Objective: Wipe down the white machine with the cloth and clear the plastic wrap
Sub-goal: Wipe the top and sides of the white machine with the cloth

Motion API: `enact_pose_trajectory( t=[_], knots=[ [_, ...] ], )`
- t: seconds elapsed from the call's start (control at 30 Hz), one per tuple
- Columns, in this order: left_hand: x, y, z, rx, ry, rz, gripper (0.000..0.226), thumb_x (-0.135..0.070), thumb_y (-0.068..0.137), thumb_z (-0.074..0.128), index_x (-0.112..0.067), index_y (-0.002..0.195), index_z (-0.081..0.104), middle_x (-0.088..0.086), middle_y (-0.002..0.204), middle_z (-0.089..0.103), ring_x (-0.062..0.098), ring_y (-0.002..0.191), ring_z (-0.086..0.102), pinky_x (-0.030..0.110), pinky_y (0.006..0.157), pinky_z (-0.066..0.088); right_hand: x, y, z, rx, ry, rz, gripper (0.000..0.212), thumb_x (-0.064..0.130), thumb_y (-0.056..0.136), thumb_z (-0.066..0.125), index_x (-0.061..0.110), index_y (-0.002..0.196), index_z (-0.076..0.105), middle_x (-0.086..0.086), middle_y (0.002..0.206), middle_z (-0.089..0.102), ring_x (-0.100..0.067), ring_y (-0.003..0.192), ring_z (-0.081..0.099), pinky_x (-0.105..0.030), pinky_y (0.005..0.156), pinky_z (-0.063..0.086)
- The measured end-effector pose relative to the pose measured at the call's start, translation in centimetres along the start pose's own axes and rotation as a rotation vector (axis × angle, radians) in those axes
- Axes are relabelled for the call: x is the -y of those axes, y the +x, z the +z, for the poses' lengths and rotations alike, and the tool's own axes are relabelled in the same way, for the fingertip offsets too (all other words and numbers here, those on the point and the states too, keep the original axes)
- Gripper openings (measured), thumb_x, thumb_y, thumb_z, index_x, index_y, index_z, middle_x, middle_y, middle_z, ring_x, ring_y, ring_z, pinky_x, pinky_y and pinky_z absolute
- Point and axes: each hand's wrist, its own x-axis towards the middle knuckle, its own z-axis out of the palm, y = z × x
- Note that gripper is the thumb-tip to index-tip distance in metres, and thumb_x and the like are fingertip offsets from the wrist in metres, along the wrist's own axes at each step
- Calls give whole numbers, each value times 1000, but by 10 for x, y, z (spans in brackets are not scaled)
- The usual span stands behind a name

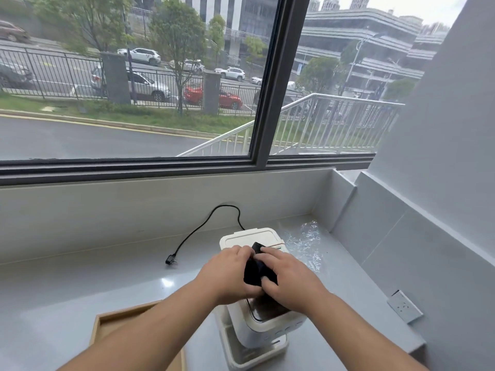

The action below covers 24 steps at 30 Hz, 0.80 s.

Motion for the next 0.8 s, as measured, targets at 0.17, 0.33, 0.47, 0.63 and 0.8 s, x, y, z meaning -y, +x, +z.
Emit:
enact_pose_trajectory(
  t=[0.17, 0.33, 0.47, 0.63, 0.8],
  knots=[
    [11, -6, -1, -71, -35, -9, 90, -86, 65, 54, -42, 143, 40, -20, 144, 48, 9, 134, 44, 36, 104, 47, -5, -8, -6, -113, -46, -1, 68, 65, 88, 48, 42, 151, 43, 18, 157, 41, -8, 140, 34, -28, 118, 30],
    [9, -7, -4, -155, -11, 23, 92, -87, 68, 49, -39, 147, 42, -16, 156, 40, 12, 143, 35, 35, 115, 33, -7, -9, -14, -166, -88, 18, 67, 69, 89, 45, 37, 147, 51, 13, 151, 49, -11, 141, 34, -33, 119, 30],
    [2, -4, -7, -169, 27, 29, 94, -87, 69, 47, -40, 150, 39, -10, 164, 33, 15, 149, 30, 38, 121, 26, -10, -13, -18, -128, -86, 47, 72, 72, 89, 45, 37, 151, 43, 13, 156, 42, -13, 143, 32, -36, 119, 31],
    [-8, 4, -4, -194, 41, 35, 88, -86, 71, 48, -40, 146, 42, -12, 160, 37, 16, 145, 34, 35, 119, 28, -23, -16, -20, -121, -73, 60, 76, 76, 87, 43, 36, 152, 41, 13, 156, 41, -14, 142, 33, -35, 118, 32],
    [-23, 11, 3, -192, 28, 0, 86, -83, 73, 49, -40, 147, 43, -13, 160, 38, 15, 146, 32, 36, 120, 28, -41, -15, -20, -131, -45, 35, 75, 76, 87, 40, 35, 150, 44, 12, 154, 44, -13, 139, 34, -32, 118, 30]
  ],
)
